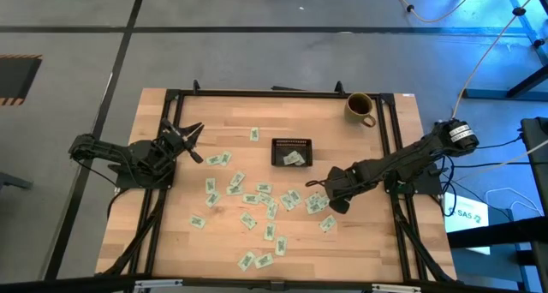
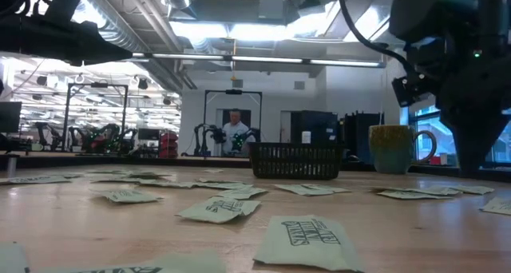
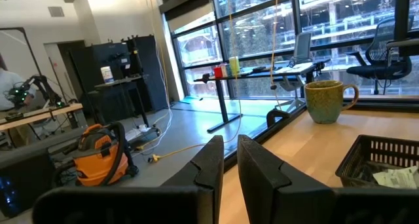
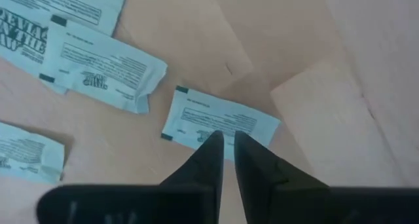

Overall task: Pick and place Stevia / Truvia into bins
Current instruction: Put the stevia packet into the black basket

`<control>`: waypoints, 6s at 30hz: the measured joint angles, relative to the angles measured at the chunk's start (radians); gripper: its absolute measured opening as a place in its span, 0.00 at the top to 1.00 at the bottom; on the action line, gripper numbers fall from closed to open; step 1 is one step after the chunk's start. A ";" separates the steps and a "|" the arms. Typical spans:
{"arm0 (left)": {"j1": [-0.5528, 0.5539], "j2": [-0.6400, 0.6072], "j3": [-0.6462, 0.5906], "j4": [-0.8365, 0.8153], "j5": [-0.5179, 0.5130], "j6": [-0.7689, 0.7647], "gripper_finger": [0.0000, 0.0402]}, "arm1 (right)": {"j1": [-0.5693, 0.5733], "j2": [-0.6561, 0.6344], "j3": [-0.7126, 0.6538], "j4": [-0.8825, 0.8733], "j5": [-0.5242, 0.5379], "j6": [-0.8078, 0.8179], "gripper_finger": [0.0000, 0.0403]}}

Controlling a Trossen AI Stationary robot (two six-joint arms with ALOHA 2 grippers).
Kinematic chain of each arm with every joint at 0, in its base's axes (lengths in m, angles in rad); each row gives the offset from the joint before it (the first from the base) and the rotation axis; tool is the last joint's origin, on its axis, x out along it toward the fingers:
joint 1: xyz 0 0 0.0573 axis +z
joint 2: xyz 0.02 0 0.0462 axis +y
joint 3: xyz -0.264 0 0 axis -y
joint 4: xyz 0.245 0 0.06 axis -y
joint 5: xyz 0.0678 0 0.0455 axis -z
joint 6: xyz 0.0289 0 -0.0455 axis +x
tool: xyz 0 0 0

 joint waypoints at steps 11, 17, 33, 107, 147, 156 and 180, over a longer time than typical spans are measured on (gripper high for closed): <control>0.000 0.000 0.000 0.000 0.000 0.000 0.90 | 0.000 0.000 -0.074 0.089 -0.008 -0.003 0.92; 0.000 0.000 0.000 0.000 0.000 0.000 0.90 | 0.000 0.028 -0.090 0.088 -0.015 -0.004 0.92; 0.000 0.000 0.000 0.000 0.000 0.000 0.90 | 0.001 0.045 -0.088 0.080 0.008 0.007 0.99; 0.000 0.000 0.000 0.000 0.000 0.000 0.90 | -0.002 0.092 -0.028 0.075 0.004 -0.051 0.88; 0.000 0.000 0.000 0.000 0.000 0.000 0.91 | -0.408 0.134 0.371 0.171 0.108 -0.690 1.00; 0.000 0.000 0.000 0.000 0.000 0.000 0.90 | -0.422 0.269 0.371 0.180 0.100 -0.715 0.99; 0.000 0.000 0.000 0.000 0.000 0.000 0.90 | -0.419 0.271 0.372 0.174 0.101 -0.729 0.85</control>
